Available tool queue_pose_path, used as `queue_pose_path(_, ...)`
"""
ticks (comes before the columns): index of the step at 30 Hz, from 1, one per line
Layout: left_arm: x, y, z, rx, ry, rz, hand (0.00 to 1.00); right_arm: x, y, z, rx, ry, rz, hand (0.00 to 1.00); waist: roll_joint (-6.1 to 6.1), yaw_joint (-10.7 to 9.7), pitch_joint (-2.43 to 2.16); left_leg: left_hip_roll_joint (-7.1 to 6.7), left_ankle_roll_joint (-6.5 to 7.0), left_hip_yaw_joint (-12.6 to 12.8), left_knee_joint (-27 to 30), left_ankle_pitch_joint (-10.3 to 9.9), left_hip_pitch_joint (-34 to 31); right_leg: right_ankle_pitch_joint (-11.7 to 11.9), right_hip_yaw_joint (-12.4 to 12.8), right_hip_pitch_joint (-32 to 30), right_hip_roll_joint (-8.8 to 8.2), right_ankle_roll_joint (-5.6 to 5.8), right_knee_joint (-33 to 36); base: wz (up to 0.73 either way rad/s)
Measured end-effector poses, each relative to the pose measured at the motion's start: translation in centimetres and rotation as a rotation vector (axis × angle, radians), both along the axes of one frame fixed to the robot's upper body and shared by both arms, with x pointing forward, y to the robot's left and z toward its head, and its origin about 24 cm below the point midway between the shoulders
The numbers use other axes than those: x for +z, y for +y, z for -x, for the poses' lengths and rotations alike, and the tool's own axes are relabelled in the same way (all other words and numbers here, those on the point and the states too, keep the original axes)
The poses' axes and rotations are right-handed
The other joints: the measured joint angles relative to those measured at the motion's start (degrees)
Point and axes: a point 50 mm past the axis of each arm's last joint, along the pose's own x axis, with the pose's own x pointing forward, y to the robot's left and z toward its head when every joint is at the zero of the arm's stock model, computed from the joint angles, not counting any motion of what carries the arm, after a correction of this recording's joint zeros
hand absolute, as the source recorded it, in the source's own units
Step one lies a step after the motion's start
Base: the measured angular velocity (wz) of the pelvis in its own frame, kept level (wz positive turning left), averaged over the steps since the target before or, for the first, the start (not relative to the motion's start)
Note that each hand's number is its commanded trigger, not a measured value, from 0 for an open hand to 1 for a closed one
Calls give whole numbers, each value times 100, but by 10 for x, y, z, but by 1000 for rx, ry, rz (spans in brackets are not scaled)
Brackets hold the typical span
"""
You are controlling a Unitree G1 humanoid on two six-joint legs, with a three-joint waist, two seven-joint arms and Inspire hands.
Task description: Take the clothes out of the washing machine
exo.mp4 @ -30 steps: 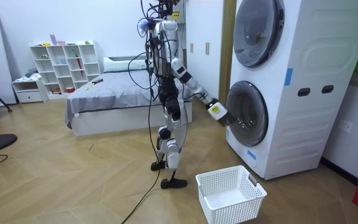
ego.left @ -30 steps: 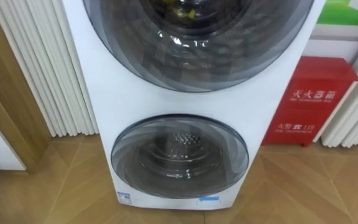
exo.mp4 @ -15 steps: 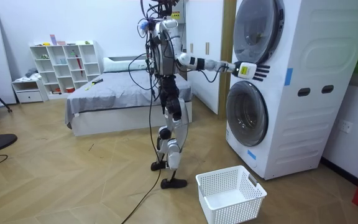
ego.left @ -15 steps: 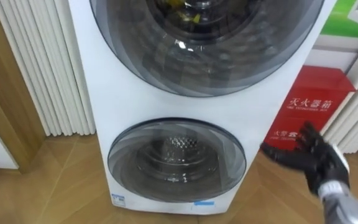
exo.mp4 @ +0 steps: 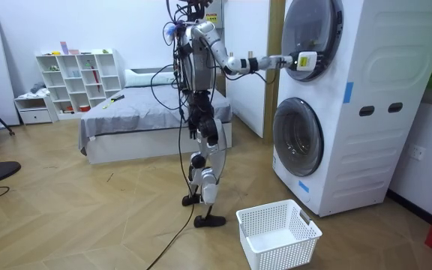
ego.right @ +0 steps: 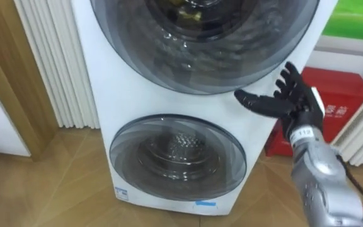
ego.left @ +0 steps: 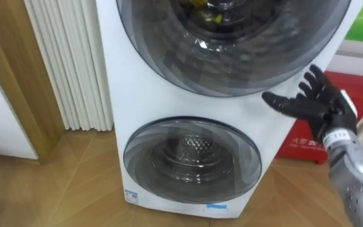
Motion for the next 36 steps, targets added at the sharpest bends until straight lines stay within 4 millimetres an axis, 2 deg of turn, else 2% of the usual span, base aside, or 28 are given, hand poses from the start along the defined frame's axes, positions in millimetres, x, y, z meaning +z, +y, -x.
queue_pose_path(4,1,5,7,-49,55,-23,0,1,-8,-2,-18,25,22,0,-128,32,10,-4,1,-79,37,0,-60,1,-90,7,-14,2,0,9)
queue_pose_path(6,1,5,7,-59,68,-20,0,0,-10,-5,-25,38,16,0,-142,34,9,-8,0,-118,60,0,-73,1,-107,6,-18,2,6,7)
queue_pose_path(12,1,5,8,-59,83,-7,0,7,-15,-13,-29,48,22,0,-97,47,38,-10,0,-132,89,0,-107,1,-114,-3,-22,1,8,1)
queue_pose_path(24,1,4,3,-58,72,11,0,12,-19,-18,-29,62,30,0,-90,36,33,-19,1,-135,138,0,-185,2,-114,-19,-23,0,13,1)
queue_pose_path(31,1,4,-1,-61,65,24,0,16,-16,-19,-5,57,13,0,-55,36,5,-16,1,-118,109,0,-186,3,-110,-65,-21,-2,43,-1)
queue_pose_path(34,1,4,0,-61,65,34,0,29,-11,-19,3,15,53,0,12,47,-32,-10,2,-16,140,1,-216,4,-27,-196,-24,-4,134,-17)
queue_pose_path(36,1,5,0,-63,63,36,0,35,-10,-19,9,-7,66,0,28,46,-40,-4,1,29,132,2,-180,4,35,-193,-14,-4,135,-18)
